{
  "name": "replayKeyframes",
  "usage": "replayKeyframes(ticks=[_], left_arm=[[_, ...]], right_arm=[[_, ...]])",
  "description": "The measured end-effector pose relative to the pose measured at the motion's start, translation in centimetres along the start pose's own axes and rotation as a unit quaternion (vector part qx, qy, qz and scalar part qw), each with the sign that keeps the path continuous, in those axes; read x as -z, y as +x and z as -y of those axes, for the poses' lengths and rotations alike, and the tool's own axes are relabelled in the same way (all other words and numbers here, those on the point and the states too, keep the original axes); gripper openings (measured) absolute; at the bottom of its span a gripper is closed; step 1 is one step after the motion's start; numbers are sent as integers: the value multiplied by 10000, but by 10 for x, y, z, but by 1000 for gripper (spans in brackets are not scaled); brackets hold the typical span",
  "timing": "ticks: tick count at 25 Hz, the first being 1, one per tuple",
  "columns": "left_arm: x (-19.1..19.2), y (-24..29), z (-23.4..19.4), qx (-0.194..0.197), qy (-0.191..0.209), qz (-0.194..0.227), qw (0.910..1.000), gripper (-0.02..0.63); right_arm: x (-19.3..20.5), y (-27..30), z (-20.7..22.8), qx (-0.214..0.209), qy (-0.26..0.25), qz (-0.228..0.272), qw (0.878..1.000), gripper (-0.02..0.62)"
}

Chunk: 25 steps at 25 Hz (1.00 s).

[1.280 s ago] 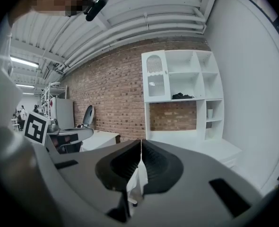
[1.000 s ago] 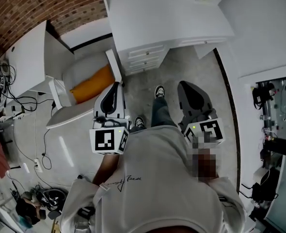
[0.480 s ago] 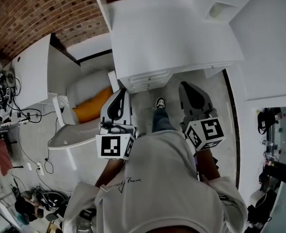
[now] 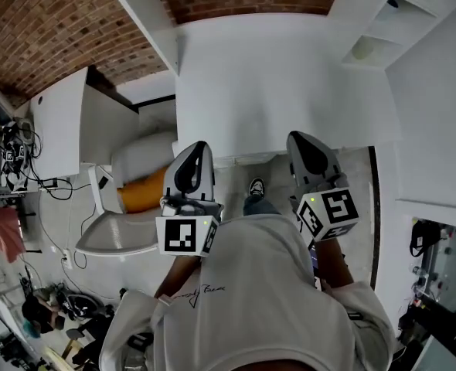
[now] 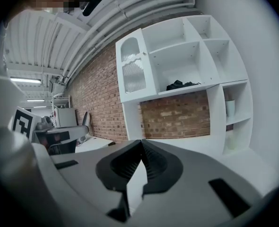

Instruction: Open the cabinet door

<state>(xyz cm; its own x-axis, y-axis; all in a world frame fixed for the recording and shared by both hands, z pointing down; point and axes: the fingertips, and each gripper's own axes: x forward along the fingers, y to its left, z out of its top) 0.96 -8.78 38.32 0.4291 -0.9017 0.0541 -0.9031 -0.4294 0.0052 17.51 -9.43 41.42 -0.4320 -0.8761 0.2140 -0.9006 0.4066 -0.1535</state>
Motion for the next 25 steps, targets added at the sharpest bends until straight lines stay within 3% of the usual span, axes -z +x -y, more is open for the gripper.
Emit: replayKeyframes(ticks=[7,14,25], left_arm=[[1,38,-8,-217,94,-179,9996,17],[-1,52,-24,-169,8,-131,9998,17],[-14,66,-42,140,-53,71,9999,18]], right_arm=[[-9,45,20,-594,-147,-122,9981,25],[-46,76,-8,-1346,-779,-12,9878,26],[-114,115,-18,-1248,-1135,518,9843,28]])
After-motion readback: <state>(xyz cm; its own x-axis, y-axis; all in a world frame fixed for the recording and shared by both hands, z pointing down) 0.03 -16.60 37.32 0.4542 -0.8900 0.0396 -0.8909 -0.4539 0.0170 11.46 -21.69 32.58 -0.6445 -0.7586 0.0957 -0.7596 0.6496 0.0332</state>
